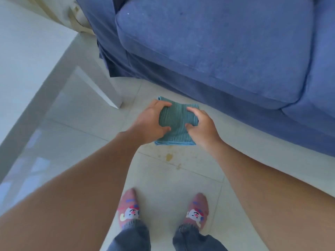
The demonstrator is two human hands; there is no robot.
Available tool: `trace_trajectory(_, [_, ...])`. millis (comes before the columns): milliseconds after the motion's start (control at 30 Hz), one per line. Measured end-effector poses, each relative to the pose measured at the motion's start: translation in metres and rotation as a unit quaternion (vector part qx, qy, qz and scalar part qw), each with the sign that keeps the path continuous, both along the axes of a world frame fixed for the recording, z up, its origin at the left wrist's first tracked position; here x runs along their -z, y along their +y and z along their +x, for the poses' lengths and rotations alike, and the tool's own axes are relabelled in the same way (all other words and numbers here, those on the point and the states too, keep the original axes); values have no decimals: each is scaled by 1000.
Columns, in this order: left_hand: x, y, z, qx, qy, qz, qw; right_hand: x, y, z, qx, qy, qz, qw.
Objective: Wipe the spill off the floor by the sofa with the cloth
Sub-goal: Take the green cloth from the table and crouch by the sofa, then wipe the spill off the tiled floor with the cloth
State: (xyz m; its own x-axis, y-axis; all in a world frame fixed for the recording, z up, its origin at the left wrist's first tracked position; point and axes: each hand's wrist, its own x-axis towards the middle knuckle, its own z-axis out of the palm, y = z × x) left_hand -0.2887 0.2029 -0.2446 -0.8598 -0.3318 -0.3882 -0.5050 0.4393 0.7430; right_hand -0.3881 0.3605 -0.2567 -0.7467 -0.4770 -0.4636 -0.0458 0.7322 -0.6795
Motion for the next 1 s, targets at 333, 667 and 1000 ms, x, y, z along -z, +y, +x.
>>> trace_trajectory(333, [202,70,-131,194,-15,-42,980,187,89,-100,15,-20,103,994])
trace_trajectory(667, [319,98,-227,277,-29,-111,954,308,121,-166,57,44,128,989])
trace_trajectory(1000, [315,113,-228,330,-51,-178,926,311,130,-153,72,60,140,986])
